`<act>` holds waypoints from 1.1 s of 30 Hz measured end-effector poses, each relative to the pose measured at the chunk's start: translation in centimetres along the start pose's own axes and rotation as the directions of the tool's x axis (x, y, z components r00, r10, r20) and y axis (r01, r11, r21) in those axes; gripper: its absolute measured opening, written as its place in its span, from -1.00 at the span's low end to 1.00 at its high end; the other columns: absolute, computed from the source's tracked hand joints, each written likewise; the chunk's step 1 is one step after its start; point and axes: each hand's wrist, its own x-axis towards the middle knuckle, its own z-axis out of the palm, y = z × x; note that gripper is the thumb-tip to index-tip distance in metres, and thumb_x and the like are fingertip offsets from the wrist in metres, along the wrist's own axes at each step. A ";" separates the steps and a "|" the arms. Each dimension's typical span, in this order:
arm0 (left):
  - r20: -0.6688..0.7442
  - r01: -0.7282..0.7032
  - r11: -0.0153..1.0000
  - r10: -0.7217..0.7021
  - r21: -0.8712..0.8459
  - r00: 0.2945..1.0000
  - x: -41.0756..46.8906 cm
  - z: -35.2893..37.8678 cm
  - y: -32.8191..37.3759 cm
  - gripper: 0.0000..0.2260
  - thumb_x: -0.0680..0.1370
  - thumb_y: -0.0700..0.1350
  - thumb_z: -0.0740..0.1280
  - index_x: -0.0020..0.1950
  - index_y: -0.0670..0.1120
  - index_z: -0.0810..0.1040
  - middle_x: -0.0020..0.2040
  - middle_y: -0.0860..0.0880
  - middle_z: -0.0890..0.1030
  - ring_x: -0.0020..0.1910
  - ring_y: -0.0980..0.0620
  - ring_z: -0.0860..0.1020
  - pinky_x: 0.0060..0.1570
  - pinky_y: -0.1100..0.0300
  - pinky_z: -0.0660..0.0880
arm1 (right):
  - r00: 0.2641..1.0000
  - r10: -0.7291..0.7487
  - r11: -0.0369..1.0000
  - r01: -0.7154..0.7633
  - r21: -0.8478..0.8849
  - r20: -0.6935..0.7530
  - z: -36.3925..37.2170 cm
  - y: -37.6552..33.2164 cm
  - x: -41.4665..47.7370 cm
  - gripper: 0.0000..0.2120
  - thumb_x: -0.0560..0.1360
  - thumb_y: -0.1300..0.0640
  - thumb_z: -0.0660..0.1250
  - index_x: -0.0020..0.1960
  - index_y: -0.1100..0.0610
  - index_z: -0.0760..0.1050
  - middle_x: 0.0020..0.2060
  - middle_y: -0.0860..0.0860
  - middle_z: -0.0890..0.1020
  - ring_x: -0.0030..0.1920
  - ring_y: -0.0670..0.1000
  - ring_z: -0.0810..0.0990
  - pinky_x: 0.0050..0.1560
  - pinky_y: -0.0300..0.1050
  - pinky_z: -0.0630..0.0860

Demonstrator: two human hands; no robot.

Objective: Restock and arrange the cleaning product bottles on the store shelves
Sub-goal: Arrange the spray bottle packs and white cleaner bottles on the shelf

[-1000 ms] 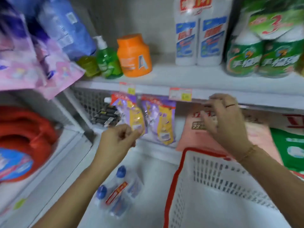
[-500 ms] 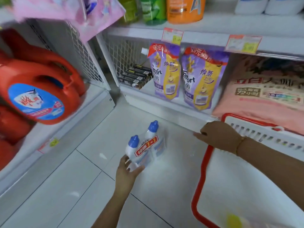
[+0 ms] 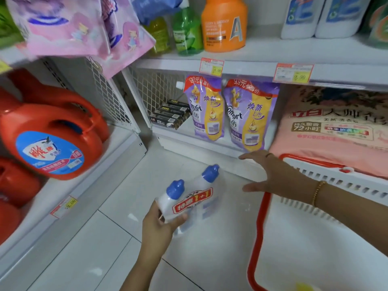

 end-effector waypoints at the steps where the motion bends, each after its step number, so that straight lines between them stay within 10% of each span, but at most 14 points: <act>1: -0.007 -0.013 1.000 0.012 -0.021 1.000 -0.3 -0.4 1.5 -0.53 0.28 -0.17 0.61 0.12 0.01 0.55 -0.06 0.12 0.69 -0.10 0.12 0.65 -0.14 0.22 0.59 | 0.999 0.025 0.998 -0.028 0.061 0.040 -0.3 -0.4 -0.1 -0.18 0.26 -0.20 0.52 0.42 -0.13 0.25 0.31 -0.12 0.35 0.31 -0.13 0.33 0.29 -0.24 0.28; 7: -0.049 -0.282 0.955 0.278 -0.094 0.959 -0.2 -1.1 14.3 -0.40 0.13 -0.13 0.66 0.13 -0.10 0.57 -0.04 -0.02 0.71 -0.08 0.07 0.67 -0.17 0.33 0.56 | 0.994 -0.081 0.979 0.093 0.181 -0.070 -6.4 -3.7 -0.4 -0.34 0.23 -0.14 0.55 0.24 -0.27 0.33 0.23 -0.34 0.42 0.24 -0.16 0.46 0.27 -0.27 0.38; 11: -0.063 -0.503 0.861 0.500 -0.068 0.864 0.1 0.8 22.5 -0.42 0.19 -0.25 0.63 0.17 -0.15 0.56 -0.04 0.01 0.70 -0.10 0.16 0.66 -0.17 0.38 0.53 | 0.950 -0.132 0.908 0.231 0.349 -0.284 -13.7 -6.1 -1.5 -0.52 0.26 0.09 0.58 0.15 -0.03 0.55 0.03 -0.04 0.67 0.04 -0.01 0.64 0.15 -0.01 0.55; 22: 0.096 -0.840 0.541 0.835 0.027 0.541 4.8 11.7 39.8 -0.53 0.25 -0.14 0.61 -0.03 0.21 0.45 -0.14 0.45 0.57 -0.16 0.43 0.54 -0.17 0.53 0.42 | 0.594 -0.051 0.943 0.293 0.156 -0.803 -26.7 -1.8 -4.2 -0.68 0.33 0.23 0.53 -0.14 -0.12 0.49 -0.21 -0.10 0.67 -0.17 -0.15 0.64 -0.13 -0.30 0.53; 25: 0.147 -0.833 0.552 0.821 0.039 0.552 7.5 14.1 41.1 -0.49 0.25 -0.19 0.62 0.07 0.12 0.49 -0.12 0.42 0.58 -0.15 0.42 0.55 -0.15 0.51 0.43 | 0.567 -0.014 0.941 0.285 0.181 -0.823 -26.7 0.2 -3.5 -0.74 0.41 0.25 0.46 -0.08 -0.08 0.51 -0.17 -0.05 0.68 -0.16 -0.09 0.65 -0.11 -0.17 0.56; 33: 0.122 -0.685 0.728 0.679 0.015 0.724 14.6 17.7 41.5 -0.49 0.26 -0.24 0.60 0.15 -0.06 0.54 -0.09 0.10 0.67 -0.12 0.23 0.64 -0.22 0.32 0.58 | 0.588 0.205 0.889 -0.446 -0.102 -0.783 -27.7 7.8 -3.5 -0.72 0.55 -0.09 0.24 0.10 0.10 0.43 -0.14 0.02 0.62 -0.12 0.09 0.58 -0.29 -0.09 0.41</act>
